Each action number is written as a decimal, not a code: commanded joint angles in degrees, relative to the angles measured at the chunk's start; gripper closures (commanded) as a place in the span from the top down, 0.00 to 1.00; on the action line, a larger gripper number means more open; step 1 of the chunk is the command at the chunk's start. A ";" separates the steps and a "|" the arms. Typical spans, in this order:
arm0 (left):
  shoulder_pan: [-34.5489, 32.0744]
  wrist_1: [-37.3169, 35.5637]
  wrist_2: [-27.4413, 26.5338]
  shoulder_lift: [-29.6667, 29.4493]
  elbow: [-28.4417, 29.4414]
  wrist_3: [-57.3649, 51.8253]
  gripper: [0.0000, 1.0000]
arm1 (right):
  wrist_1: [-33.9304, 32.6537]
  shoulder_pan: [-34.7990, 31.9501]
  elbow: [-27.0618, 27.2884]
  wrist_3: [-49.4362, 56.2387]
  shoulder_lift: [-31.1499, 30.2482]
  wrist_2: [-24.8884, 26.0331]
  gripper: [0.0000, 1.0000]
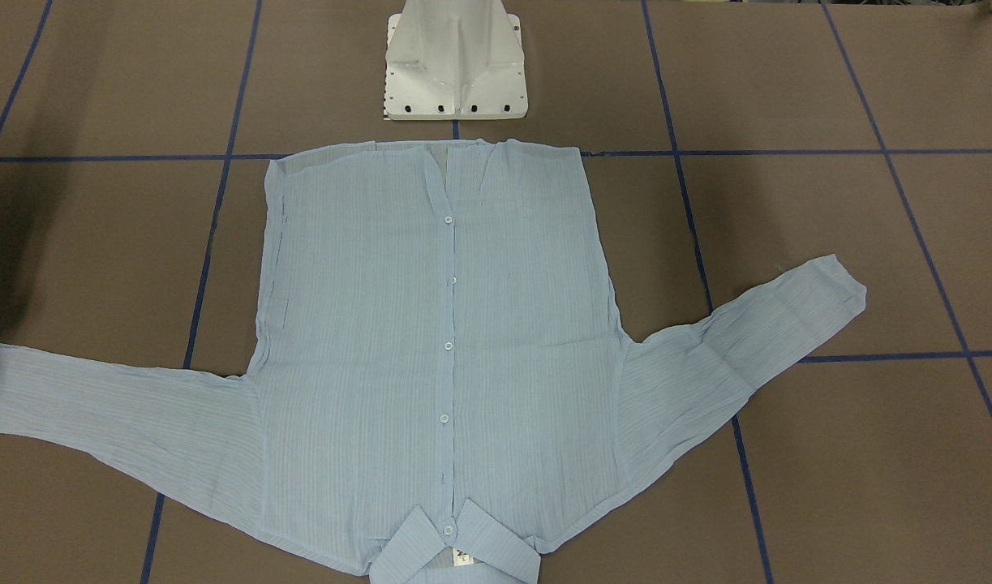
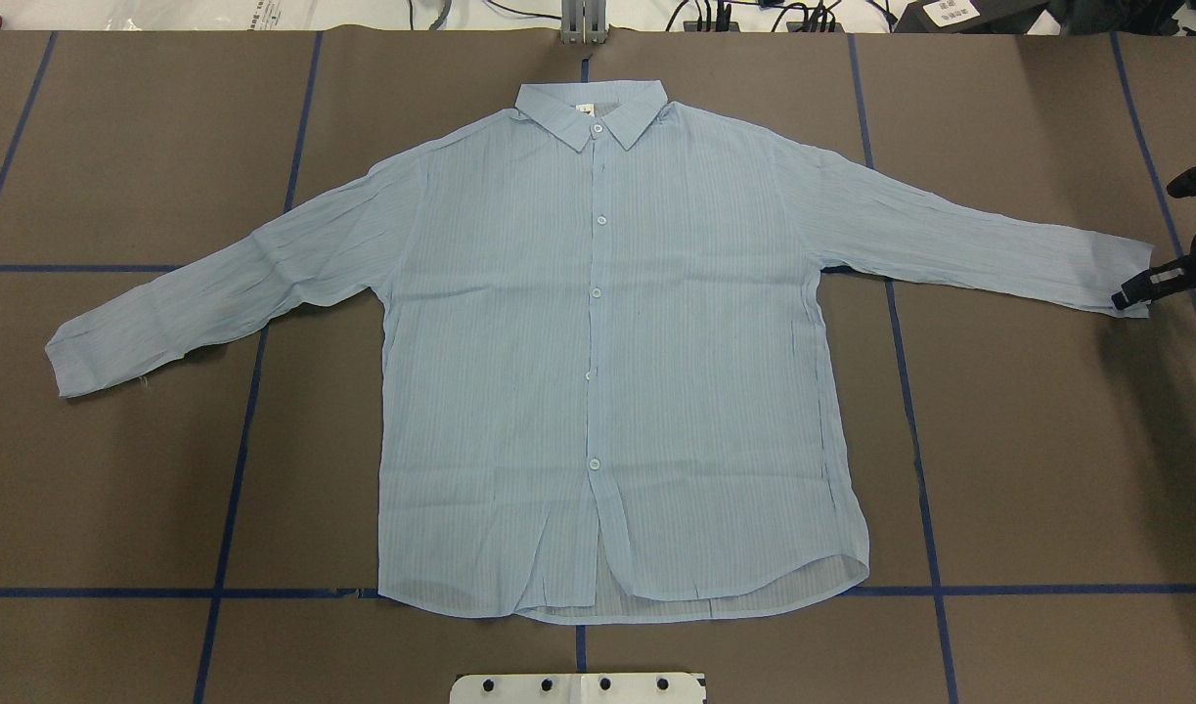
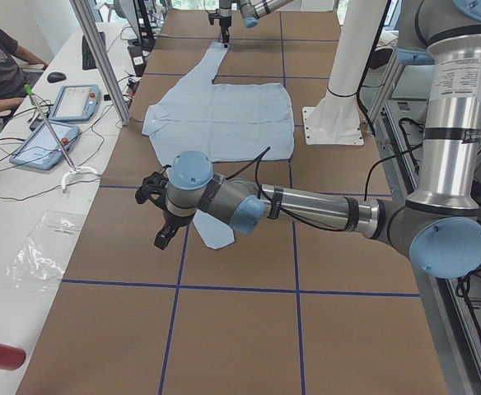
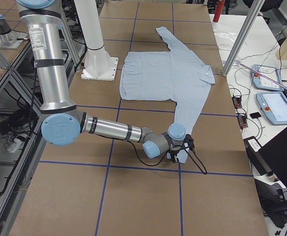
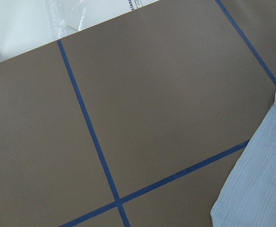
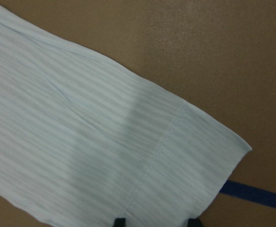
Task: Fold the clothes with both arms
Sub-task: 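Close the right gripper on the sleeve cuff and lift it, then carry the sleeve with the right gripper across the shirt chest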
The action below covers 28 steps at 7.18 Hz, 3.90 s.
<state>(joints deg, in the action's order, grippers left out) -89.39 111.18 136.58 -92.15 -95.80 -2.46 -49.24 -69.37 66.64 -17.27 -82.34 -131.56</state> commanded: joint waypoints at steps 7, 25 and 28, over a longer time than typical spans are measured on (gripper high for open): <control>0.09 0.00 -0.09 -0.48 -0.09 0.09 0.99 | -2.26 -1.74 0.15 -0.13 0.42 -0.01 0.32; 0.09 -0.18 0.00 -1.10 0.26 0.18 0.99 | -3.05 -0.95 14.78 -14.92 4.45 -8.71 0.00; 0.09 -0.26 -0.09 -1.10 1.13 0.09 0.99 | -3.32 10.27 19.23 -33.31 19.96 -8.02 0.00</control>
<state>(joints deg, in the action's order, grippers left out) -89.30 110.94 136.57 -93.28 -95.10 -2.34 -52.44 -63.64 85.19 -43.73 -69.68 -139.96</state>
